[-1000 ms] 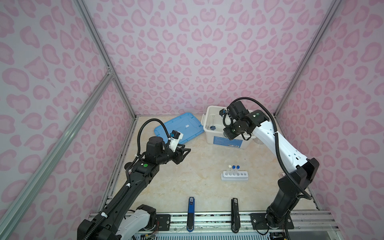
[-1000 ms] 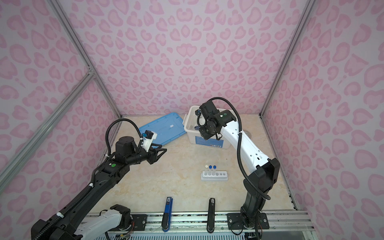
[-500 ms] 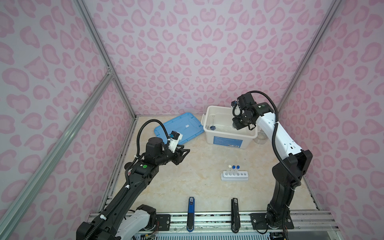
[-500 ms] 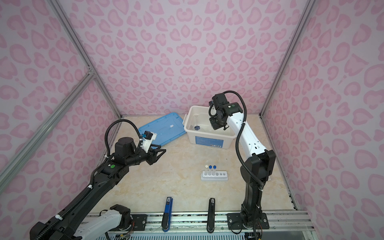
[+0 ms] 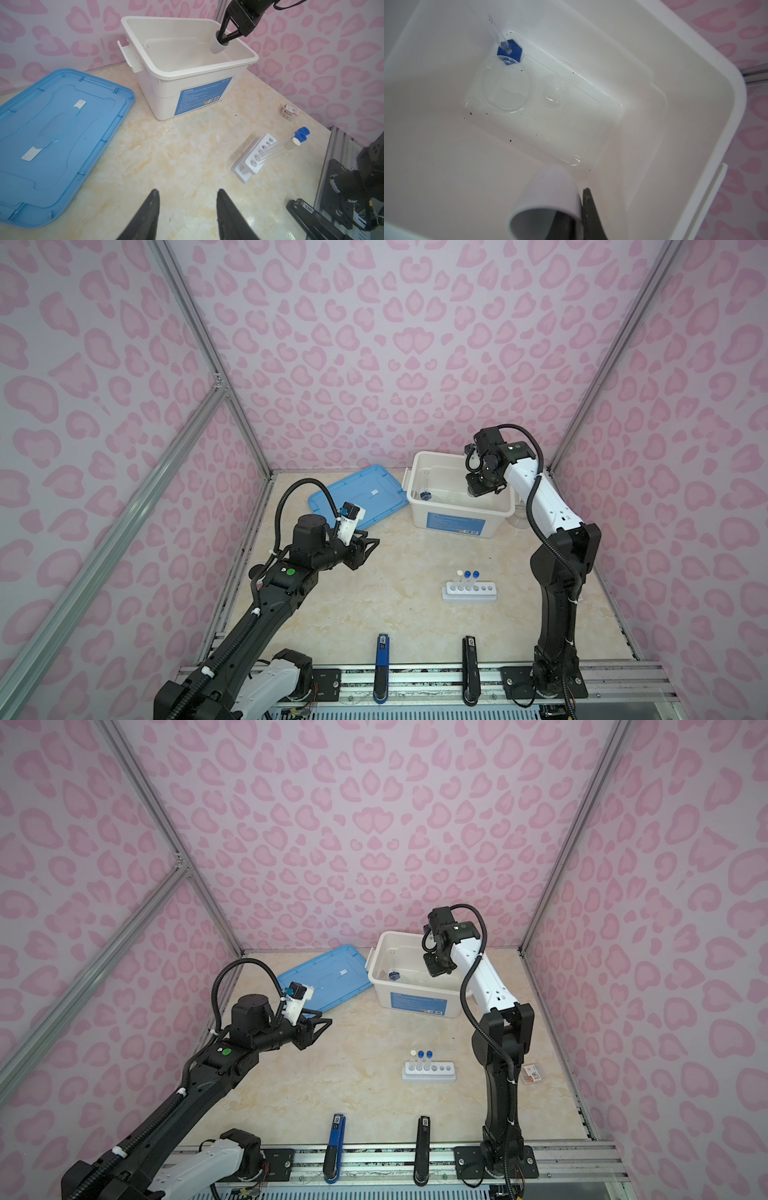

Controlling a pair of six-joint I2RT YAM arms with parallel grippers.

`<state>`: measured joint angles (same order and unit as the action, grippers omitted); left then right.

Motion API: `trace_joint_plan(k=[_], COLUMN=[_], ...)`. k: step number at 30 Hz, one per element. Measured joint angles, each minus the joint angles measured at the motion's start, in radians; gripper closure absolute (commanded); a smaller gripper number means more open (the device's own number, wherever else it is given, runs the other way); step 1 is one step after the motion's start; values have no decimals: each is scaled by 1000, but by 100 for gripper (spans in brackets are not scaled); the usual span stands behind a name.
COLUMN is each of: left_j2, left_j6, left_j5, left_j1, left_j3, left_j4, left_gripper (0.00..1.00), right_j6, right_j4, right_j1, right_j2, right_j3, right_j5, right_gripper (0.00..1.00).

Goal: Organize the chemistry lab equipment
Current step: 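Lift the white crucible and carry it over the white bin, then lower the crucible into the bin beside the beaker and release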

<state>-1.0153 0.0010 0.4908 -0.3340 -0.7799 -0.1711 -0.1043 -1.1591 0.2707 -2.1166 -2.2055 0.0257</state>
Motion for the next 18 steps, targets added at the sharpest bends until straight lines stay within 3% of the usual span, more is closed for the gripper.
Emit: trace_joint_plan(k=[18], left_j2=[-43], left_j6=[-1], left_j5=[-19], left_j1=[4], left_j3=[-23], left_j4=[2], left_gripper=[53], right_j6=[-32], right_j4=[-19], right_j1=[-31], right_j2=[-169], right_j3=[-53], right_j5=[-24], right_gripper=[95])
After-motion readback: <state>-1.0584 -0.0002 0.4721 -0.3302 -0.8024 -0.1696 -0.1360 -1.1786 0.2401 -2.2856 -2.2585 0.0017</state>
